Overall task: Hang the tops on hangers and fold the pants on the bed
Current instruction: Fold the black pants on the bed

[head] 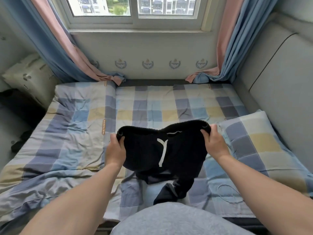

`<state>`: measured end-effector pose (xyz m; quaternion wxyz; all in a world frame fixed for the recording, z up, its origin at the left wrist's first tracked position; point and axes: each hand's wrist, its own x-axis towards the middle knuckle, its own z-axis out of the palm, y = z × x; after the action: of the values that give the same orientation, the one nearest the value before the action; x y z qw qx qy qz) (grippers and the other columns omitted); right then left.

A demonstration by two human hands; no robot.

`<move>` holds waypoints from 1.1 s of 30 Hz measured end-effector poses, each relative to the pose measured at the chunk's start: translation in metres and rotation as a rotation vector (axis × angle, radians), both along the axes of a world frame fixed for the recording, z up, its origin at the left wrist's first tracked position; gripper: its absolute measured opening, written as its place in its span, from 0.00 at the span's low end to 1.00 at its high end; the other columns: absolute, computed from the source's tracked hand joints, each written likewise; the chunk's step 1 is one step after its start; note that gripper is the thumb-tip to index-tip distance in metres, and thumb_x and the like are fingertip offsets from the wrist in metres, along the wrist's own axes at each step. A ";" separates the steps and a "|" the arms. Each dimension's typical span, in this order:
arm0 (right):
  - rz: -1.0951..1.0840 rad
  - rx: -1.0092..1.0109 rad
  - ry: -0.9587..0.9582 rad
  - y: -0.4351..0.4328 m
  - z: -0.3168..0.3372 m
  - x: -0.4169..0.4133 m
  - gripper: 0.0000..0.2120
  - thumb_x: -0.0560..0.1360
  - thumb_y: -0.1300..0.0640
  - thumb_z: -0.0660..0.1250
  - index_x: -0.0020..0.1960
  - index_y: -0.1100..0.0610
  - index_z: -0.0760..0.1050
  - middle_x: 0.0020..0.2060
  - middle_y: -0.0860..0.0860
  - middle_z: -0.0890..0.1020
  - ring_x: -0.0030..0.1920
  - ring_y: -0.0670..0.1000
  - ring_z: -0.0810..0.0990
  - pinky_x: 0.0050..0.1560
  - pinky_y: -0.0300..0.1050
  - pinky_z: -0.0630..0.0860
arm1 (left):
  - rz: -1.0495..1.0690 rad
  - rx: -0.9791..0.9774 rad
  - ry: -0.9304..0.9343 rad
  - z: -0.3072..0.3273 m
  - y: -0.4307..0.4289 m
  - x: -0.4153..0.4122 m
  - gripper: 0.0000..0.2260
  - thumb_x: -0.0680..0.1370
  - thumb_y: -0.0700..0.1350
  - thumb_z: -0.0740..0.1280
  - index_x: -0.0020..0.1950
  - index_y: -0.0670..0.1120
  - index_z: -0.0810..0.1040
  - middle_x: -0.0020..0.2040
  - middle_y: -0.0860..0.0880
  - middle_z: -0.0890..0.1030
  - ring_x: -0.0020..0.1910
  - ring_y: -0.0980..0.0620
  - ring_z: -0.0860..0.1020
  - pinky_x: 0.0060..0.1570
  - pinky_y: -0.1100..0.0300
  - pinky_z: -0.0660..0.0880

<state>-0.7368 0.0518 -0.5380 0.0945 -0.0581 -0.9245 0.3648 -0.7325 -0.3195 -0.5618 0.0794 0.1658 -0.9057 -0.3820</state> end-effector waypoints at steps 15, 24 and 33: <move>-0.027 0.235 0.651 0.000 0.333 -0.150 0.19 0.83 0.44 0.54 0.59 0.61 0.65 0.32 0.48 0.72 0.29 0.48 0.71 0.27 0.43 0.62 | -0.011 -0.140 0.751 0.299 -0.008 -0.165 0.12 0.85 0.51 0.56 0.56 0.42 0.66 0.41 0.45 0.75 0.38 0.46 0.72 0.39 0.51 0.69; -0.061 0.244 0.770 -0.012 0.481 -0.160 0.18 0.83 0.41 0.54 0.56 0.57 0.65 0.34 0.52 0.76 0.32 0.53 0.75 0.28 0.48 0.68 | 0.083 -0.176 0.903 0.461 -0.017 -0.175 0.14 0.85 0.53 0.56 0.58 0.42 0.68 0.44 0.47 0.76 0.41 0.44 0.75 0.42 0.49 0.70; -0.062 0.078 0.698 -0.033 0.576 -0.159 0.21 0.83 0.43 0.57 0.57 0.62 0.71 0.41 0.54 0.77 0.37 0.53 0.76 0.33 0.46 0.70 | 0.048 -0.017 0.743 0.570 -0.028 -0.170 0.18 0.83 0.54 0.58 0.64 0.42 0.73 0.54 0.43 0.79 0.51 0.42 0.77 0.51 0.48 0.75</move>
<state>-0.8963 0.0184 0.0377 0.4179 0.0455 -0.8476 0.3240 -0.9029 -0.3478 0.0080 0.4131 0.0365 -0.8140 -0.4068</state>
